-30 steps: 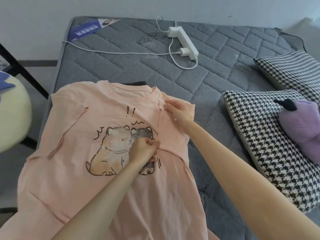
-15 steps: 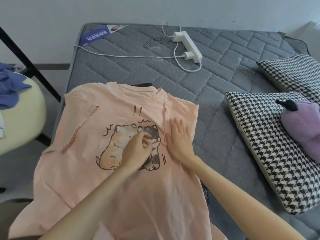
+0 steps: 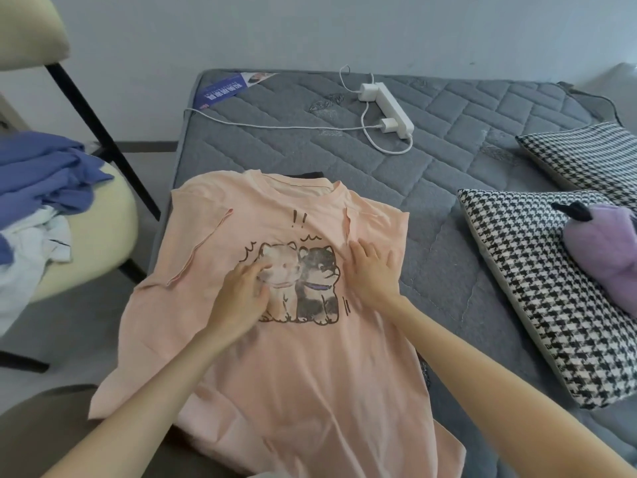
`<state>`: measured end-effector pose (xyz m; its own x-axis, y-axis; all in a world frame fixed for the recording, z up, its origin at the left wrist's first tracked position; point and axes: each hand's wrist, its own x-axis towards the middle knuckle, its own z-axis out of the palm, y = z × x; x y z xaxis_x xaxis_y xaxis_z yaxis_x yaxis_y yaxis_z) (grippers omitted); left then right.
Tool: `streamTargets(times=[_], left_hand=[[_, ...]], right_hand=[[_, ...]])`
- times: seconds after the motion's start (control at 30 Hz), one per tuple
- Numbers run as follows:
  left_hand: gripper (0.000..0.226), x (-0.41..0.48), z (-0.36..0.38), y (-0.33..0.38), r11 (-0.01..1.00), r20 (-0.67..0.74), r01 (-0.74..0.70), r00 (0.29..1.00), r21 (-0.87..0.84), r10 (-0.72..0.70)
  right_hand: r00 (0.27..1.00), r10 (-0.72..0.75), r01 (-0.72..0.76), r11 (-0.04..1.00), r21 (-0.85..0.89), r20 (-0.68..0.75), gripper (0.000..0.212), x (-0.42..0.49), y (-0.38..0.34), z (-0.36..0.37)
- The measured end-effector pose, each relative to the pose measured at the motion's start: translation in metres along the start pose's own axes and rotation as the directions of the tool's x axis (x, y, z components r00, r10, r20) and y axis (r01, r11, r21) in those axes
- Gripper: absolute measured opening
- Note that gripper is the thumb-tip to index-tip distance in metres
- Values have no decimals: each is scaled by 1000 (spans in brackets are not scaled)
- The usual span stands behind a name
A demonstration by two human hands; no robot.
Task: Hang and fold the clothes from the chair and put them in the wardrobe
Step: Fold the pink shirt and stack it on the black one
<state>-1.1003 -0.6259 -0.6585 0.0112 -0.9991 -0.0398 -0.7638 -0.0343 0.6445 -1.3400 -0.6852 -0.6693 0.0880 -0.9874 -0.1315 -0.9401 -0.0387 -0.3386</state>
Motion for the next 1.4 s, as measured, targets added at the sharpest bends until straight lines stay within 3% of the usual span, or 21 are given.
streamTargets(times=[0.13, 0.33, 0.57, 0.7, 0.83, 0.97, 1.07, 1.13, 1.23, 1.33, 1.4], left_hand=[[37, 9, -28, -13, 1000, -84, -4, 996, 15, 6], [40, 45, -58, -21, 996, -204, 90, 975, 25, -83], [33, 88, -55, -17, 955, -250, 244, 948, 168, -198], [42, 106, -51, -22, 930, -253, 263, 947, 255, -198], [31, 120, -54, -27, 902, -250, 218, 960, 372, -129], [26, 129, -60, -20, 934, -339, 223, 933, 279, -121], [24, 142, -62, -11, 941, -405, 308, 885, 138, -230], [25, 149, -58, -14, 929, -369, 359, 879, 91, -303], [27, 148, -48, -22, 961, -320, 271, 916, 49, -242], [27, 134, -43, -27, 992, -397, 76, 917, 98, -31], [30, 124, -42, -32, 994, -427, 29, 904, 104, 19]], right_hand=[[997, -42, 45, 998, 52, -58, 42, -3, -22, -9], [994, -108, 107, 990, 87, 4, 47, 13, -40, -3], [1000, 0, 2, 993, 122, -18, 58, 39, -53, 25], [999, 4, -4, 1000, 5, -43, 63, 35, -47, 40], [990, -8, -8, 993, -115, -139, 66, 35, -44, 53], [978, -46, 19, 991, -135, -205, 67, 35, -42, 59], [971, -61, 24, 987, -157, -231, 67, 36, -40, 63], [970, -65, 28, 987, -157, -235, 67, 37, -39, 63], [971, -65, 29, 987, -156, -231, 67, 36, -40, 63], [972, -64, 28, 987, -157, -227, 68, 36, -40, 62], [970, -71, 34, 986, -161, -232, 68, 36, -39, 62]])
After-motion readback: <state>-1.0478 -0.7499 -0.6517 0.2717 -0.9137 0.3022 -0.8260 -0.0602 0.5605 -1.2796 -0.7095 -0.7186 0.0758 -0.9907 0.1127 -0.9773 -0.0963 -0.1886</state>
